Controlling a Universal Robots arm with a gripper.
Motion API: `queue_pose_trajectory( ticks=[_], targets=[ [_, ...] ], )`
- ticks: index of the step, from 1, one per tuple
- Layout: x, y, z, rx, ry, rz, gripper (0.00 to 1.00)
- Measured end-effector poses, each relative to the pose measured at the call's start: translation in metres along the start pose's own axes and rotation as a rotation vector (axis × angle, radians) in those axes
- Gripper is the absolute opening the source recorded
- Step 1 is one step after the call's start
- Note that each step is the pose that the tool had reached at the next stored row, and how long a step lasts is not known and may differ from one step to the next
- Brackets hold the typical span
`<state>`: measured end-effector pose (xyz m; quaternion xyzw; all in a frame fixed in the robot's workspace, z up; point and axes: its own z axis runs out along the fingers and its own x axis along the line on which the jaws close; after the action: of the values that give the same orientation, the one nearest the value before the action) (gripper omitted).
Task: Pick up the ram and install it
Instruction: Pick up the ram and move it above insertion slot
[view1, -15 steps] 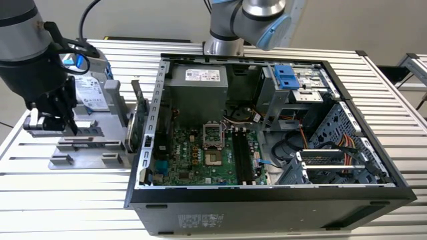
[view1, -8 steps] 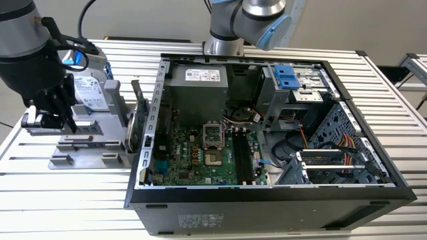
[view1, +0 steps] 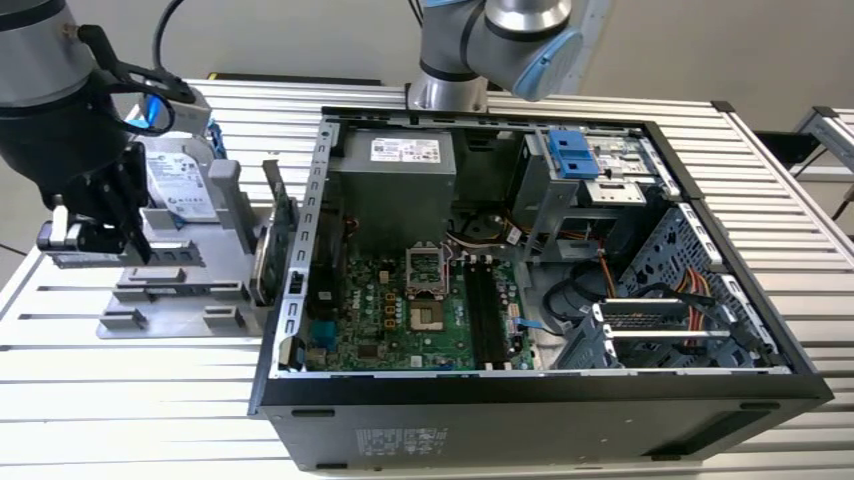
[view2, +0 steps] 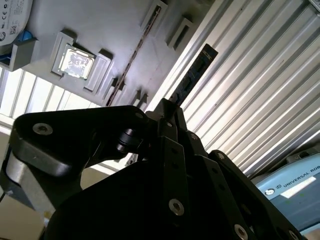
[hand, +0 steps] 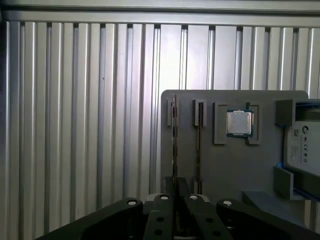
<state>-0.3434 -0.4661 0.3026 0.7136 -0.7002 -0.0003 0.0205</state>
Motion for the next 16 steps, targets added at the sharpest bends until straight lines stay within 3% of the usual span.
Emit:
queue_pose_trajectory(
  ticks=[7,9,16],
  targets=[
    [0.0001,0.0001,-0.0014,-0.0003,0.0006,0.0,0.0],
    [0.0002,0.0002,-0.0063,-0.0002,0.0005,0.0,0.0],
    [0.0002,0.0003,-0.0081,-0.0004,0.0006,0.0,0.0]
  ],
)
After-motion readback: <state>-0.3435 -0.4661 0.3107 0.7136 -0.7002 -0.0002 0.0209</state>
